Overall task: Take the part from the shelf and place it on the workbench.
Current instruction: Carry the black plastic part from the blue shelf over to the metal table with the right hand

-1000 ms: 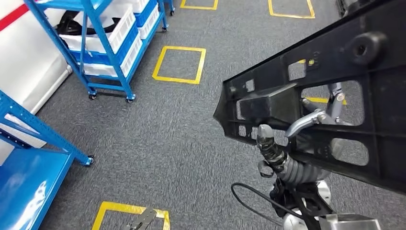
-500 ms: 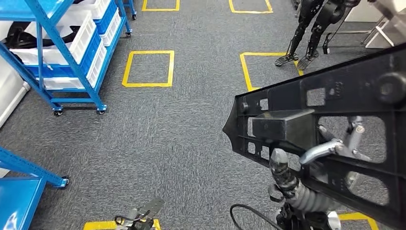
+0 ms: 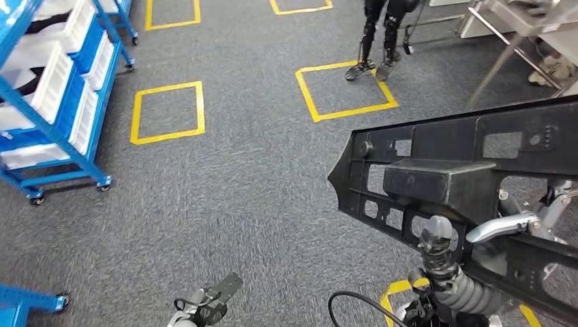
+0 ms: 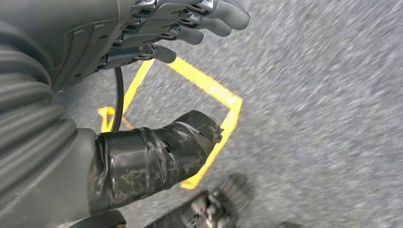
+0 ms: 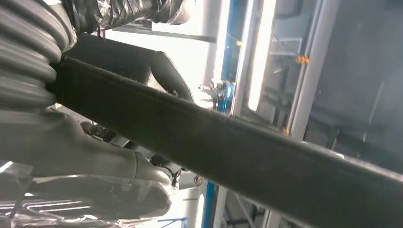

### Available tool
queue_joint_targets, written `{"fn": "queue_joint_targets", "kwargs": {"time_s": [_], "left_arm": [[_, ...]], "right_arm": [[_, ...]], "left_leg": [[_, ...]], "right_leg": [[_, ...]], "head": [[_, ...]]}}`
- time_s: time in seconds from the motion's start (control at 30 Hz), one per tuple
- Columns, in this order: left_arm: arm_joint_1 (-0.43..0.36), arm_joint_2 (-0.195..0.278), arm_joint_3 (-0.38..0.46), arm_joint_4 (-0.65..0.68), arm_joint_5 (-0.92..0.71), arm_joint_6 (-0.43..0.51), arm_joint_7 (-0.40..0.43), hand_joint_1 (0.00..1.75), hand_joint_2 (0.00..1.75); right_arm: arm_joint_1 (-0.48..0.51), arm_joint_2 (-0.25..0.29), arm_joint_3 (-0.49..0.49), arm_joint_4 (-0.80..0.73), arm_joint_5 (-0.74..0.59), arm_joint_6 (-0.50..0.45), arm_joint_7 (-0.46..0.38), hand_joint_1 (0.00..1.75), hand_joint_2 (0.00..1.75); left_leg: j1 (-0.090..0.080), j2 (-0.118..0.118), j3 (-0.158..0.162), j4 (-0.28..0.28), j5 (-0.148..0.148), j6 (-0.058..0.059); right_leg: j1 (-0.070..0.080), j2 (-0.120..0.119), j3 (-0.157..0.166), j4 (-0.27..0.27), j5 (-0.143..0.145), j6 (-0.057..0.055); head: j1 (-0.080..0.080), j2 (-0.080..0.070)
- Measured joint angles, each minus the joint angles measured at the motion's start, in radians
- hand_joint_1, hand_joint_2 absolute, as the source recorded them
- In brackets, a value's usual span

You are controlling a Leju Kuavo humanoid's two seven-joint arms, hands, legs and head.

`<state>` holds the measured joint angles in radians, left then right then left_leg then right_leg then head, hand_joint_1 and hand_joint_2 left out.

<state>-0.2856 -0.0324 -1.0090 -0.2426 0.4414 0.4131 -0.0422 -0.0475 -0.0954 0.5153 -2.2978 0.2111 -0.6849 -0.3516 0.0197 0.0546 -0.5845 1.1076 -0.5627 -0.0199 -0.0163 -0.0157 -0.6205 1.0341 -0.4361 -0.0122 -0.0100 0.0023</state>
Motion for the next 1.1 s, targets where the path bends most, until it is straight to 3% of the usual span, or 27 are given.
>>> {"fn": "queue_joint_targets", "kwargs": {"time_s": [0.07,0.1,0.13,0.2,0.27,0.33,0.4,0.47,0.53,0.6,0.63,0.7,0.77,0.83,0.9,0.97,1.03,1.1], "left_arm": [[0.007,0.0,0.0,0.0,0.007,0.009,-0.004,0.0,1.75],[0.012,0.0,0.0,0.0,0.009,0.011,-0.004,0.0,1.75],[0.015,0.001,0.0,0.0,0.01,0.012,-0.005,0.0,1.75],[0.018,0.001,0.0,0.0,0.014,0.018,-0.004,0.0,1.75],[0.018,0.001,0.0,0.0,0.017,0.023,0.001,0.0,1.75],[0.021,0.002,0.0,0.0,0.024,0.026,0.009,0.0,1.75],[0.024,0.002,0.0,0.0,0.037,0.033,0.014,0.0,1.75],[0.026,0.001,0.0,0.0,0.05,0.045,0.017,0.0,1.75],[0.037,0.002,0.0,0.0,0.063,0.055,0.008,0.0,1.75],[0.06,0.005,0.001,0.0,0.076,0.058,-0.014,0.0,1.75],[0.072,0.008,0.002,0.0,0.082,0.058,-0.025,0.0,1.75],[0.089,0.013,0.002,0.0,0.088,0.057,-0.038,0.0,1.75],[0.096,0.017,0.003,0.0,0.09,0.056,-0.043,0.0,1.75],[0.099,0.02,0.006,0.0,0.096,0.056,-0.045,0.0,1.75],[0.103,0.023,0.008,0.0,0.104,0.056,-0.051,0.0,1.75],[0.105,0.024,0.01,0.0,0.106,0.059,-0.059,0.0,1.75],[0.108,0.025,0.01,0.0,0.104,0.067,-0.063,0.0,1.75],[0.116,0.024,0.011,0.0,0.102,0.076,-0.062,0.0,1.75]], "right_arm": [[-0.009,0.011,-0.003,0.003,-0.024,0.0,-0.004,1.75,1.75],[-0.01,0.015,-0.005,0.006,-0.029,0.0,-0.005,1.75,1.75],[-0.01,0.018,-0.007,0.008,-0.035,0.0,-0.005,1.75,1.75],[-0.013,0.025,-0.01,0.011,-0.064,0.0,-0.009,1.75,1.75],[-0.022,0.031,-0.01,0.016,-0.122,0.0,-0.022,1.75,1.75],[-0.037,0.033,-0.01,0.025,-0.186,0.0,-0.042,1.75,1.75],[-0.052,0.033,-0.01,0.039,-0.233,0.0,-0.06,1.75,1.75],[-0.068,0.033,-0.01,0.056,-0.272,0.0,-0.074,1.75,1.75],[-0.09,0.032,-0.01,0.078,-0.307,0.0,-0.088,1.75,1.75],[-0.104,0.032,-0.008,0.098,-0.328,0.0,-0.101,1.75,1.75],[-0.106,0.032,-0.007,0.107,-0.334,0.0,-0.106,1.75,1.75],[-0.113,0.032,-0.004,0.121,-0.339,0.0,-0.109,1.75,1.75],[-0.124,0.032,-0.001,0.133,-0.339,0.0,-0.11,1.75,1.75],[-0.133,0.032,0.003,0.144,-0.341,0.0,-0.11,1.75,1.75],[-0.137,0.032,0.008,0.153,-0.346,0.0,-0.109,1.75,1.75],[-0.142,0.032,0.012,0.161,-0.351,0.0,-0.11,1.75,1.75],[-0.147,0.033,0.016,0.171,-0.353,0.001,-0.114,1.75,1.75],[-0.147,0.033,0.018,0.182,-0.356,0.001,-0.12,1.75,1.75]], "left_leg": [[-0.001,-0.038,-0.072,0.136,-0.053,0.002],[-0.002,-0.043,-0.1,0.181,-0.059,0.003],[-0.002,-0.045,-0.112,0.191,-0.046,0.005],[-0.002,-0.058,-0.084,0.101,0.026,0.012],[0.001,-0.102,-0.037,-0.018,0.077,0.019],[-0.001,-0.127,-0.018,-0.064,0.081,0.023],[-0.002,-0.109,-0.013,-0.075,0.085,0.031],[0.001,-0.088,-0.006,-0.087,0.093,0.043],[0.001,-0.065,-0.001,-0.094,0.094,0.05],[-0.001,-0.038,0.001,-0.094,0.091,0.052],[-0.001,-0.025,0.003,-0.093,0.088,0.051],[0.0,-0.003,0.01,-0.092,0.081,0.047],[-0.003,0.015,0.017,-0.09,0.072,0.038],[-0.009,0.03,0.023,-0.091,0.066,0.026],[-0.011,0.049,0.03,-0.093,0.06,0.015],[-0.006,0.023,0.024,-0.064,0.035,0.006],[-0.003,-0.027,-0.023,0.04,-0.019,0.003],[-0.004,-0.043,-0.089,0.161,-0.06,0.003]], "right_leg": [[0.003,0.026,0.0,0.001,0.0,-0.008],[0.005,0.041,0.0,0.001,0.0,-0.009],[0.007,0.056,0.001,0.002,-0.001,-0.009],[0.008,0.085,0.001,0.006,-0.001,-0.008],[0.009,0.11,-0.004,0.014,-0.003,-0.003],[0.005,0.132,-0.014,0.018,-0.002,0.009],[-0.002,0.147,-0.019,0.014,0.002,0.022],[0.001,0.106,-0.033,0.041,-0.015,0.033],[0.002,0.044,-0.081,0.141,-0.068,0.043],[-0.004,0.023,-0.134,0.249,-0.107,0.052],[-0.006,0.019,-0.142,0.264,-0.103,0.054],[-0.009,0.004,-0.097,0.181,-0.045,0.055],[-0.001,-0.04,-0.032,0.059,-0.003,0.048],[0.011,-0.064,-0.009,0.013,-0.004,0.034],[0.012,-0.043,-0.008,0.008,-0.003,0.019],[0.008,-0.02,-0.004,0.001,0.0,0.005],[0.007,0.003,-0.001,-0.002,0.001,-0.006],[0.009,0.032,-0.001,-0.002,0.001,-0.011]], "head": [[-0.003,0.0],[-0.004,0.0],[-0.003,0.0],[-0.004,0.0],[-0.003,0.0],[-0.002,0.0],[-0.004,0.0],[0.0,0.0],[0.005,0.0],[0.006,0.0],[0.006,0.0],[0.007,0.0],[0.007,0.0],[0.006,0.0],[0.005,0.0],[0.003,0.0],[-0.001,0.0],[-0.003,0.0]]}}
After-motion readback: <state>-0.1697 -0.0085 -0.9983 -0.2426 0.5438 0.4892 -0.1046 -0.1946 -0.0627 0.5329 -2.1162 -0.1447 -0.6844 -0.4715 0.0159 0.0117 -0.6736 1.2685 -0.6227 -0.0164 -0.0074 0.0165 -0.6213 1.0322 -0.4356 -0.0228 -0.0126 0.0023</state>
